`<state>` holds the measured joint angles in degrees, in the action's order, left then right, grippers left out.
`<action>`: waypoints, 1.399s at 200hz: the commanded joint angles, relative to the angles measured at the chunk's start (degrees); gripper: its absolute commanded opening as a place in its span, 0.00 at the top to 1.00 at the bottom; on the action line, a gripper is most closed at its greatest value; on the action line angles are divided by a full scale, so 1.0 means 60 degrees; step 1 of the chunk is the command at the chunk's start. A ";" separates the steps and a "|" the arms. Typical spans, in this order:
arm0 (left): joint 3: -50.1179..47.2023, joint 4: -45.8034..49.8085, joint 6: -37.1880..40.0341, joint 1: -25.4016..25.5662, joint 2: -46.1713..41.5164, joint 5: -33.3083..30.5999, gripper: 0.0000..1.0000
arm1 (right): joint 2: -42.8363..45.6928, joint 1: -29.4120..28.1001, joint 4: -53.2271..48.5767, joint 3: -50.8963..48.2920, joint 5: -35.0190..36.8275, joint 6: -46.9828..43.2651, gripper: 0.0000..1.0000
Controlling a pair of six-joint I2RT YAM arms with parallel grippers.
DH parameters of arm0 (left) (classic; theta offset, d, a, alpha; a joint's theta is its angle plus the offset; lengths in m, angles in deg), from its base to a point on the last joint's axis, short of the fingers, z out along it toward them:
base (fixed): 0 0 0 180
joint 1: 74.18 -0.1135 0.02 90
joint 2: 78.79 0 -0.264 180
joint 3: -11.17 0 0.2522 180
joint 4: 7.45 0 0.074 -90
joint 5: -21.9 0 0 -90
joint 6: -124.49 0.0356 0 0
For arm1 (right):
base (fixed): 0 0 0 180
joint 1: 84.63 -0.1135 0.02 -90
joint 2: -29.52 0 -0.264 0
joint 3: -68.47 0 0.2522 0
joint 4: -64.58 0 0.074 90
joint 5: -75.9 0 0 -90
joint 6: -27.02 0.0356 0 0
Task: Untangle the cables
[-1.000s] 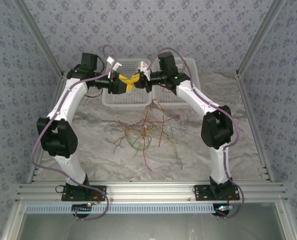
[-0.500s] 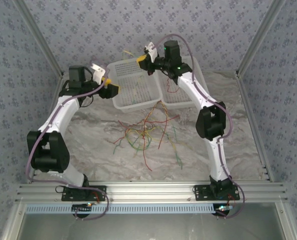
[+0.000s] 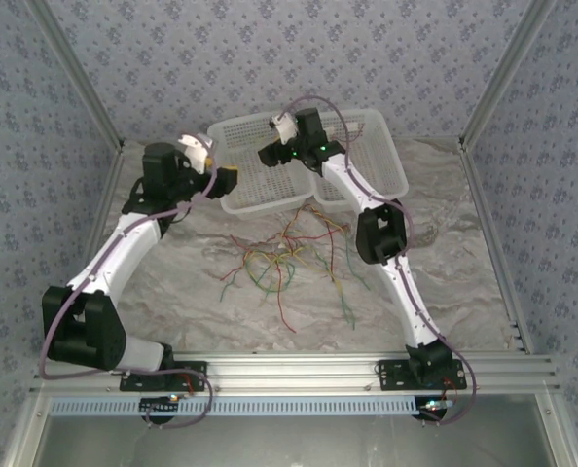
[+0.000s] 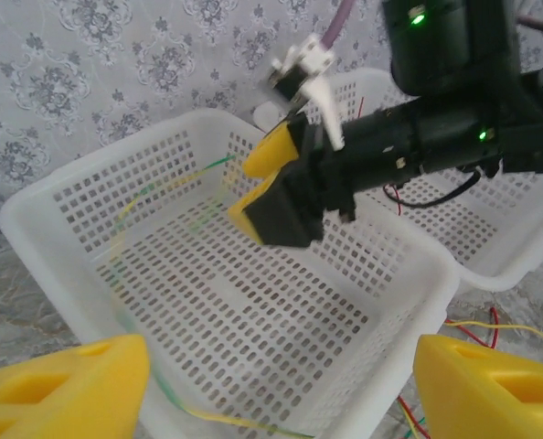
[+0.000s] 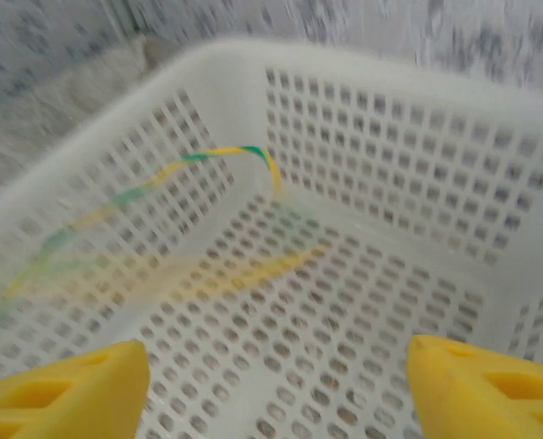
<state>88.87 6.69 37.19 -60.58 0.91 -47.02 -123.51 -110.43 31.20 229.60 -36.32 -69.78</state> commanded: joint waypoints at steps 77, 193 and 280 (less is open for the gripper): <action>-0.0794 -0.0486 -0.0629 0.2617 0.1040 -0.2432 0.52 | 0.4331 0.0727 -0.2871 0.0004 0.1287 0.2346 0.10; -0.0684 -0.1257 -0.1570 0.2637 0.3656 -0.3173 0.90 | 1.1234 0.1522 0.0034 -1.2355 0.2589 0.5188 0.59; -0.0579 -0.0917 -0.1814 0.1707 0.3564 -0.2813 0.87 | 1.1134 0.0550 0.1084 -1.6112 0.2380 0.4081 0.44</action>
<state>83.89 1.86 27.25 -51.25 24.43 -65.82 -53.86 -104.90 34.02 133.71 -22.44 -41.83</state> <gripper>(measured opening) 0.127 0.541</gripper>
